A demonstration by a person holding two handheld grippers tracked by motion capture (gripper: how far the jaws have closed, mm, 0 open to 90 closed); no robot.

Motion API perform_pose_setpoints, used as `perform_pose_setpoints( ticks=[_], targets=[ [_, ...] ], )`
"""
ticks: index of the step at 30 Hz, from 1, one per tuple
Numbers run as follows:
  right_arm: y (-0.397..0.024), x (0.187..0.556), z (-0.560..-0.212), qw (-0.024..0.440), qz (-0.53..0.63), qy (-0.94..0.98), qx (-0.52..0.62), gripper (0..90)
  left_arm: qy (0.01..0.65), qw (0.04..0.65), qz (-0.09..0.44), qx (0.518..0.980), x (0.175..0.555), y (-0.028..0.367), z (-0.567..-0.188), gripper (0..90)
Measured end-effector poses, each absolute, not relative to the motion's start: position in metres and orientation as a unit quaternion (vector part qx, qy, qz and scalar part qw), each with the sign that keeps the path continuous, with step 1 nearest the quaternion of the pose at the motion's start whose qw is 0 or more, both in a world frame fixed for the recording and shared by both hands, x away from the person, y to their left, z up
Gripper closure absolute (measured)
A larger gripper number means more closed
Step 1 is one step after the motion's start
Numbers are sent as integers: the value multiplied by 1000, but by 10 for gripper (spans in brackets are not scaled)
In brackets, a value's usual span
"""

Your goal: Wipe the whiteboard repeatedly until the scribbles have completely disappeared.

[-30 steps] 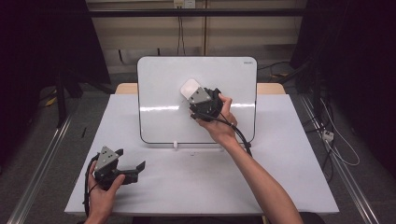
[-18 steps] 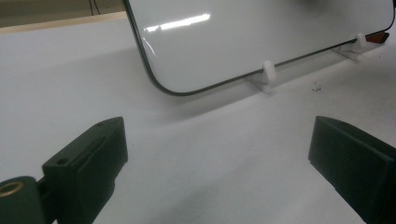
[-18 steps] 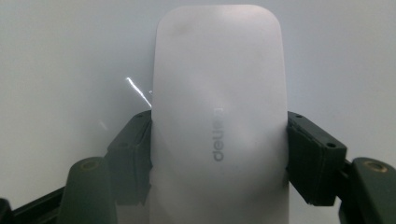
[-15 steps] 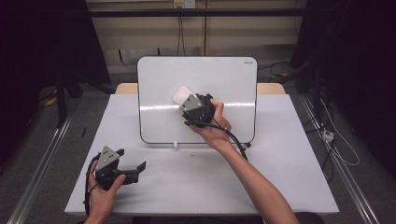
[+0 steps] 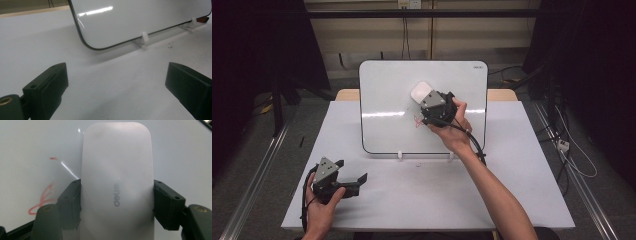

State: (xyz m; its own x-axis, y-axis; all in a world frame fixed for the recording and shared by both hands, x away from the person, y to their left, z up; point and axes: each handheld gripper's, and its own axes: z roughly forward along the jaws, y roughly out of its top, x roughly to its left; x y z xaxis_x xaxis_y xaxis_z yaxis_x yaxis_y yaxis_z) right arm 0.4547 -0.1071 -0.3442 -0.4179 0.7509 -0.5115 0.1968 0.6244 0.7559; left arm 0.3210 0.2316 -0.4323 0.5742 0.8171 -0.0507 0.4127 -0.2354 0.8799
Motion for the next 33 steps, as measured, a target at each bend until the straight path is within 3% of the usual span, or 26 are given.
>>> perform_pose_setpoints(
  ticks=[12, 33],
  targets=[
    [-116, 452, -346, 454, 312, 769, 323, 317, 405, 465, 220, 756, 320, 232, -431, 46],
    [-69, 425, -383, 441, 308, 797, 273, 317, 402, 463, 222, 758, 321, 230, -431, 46]
  ],
)
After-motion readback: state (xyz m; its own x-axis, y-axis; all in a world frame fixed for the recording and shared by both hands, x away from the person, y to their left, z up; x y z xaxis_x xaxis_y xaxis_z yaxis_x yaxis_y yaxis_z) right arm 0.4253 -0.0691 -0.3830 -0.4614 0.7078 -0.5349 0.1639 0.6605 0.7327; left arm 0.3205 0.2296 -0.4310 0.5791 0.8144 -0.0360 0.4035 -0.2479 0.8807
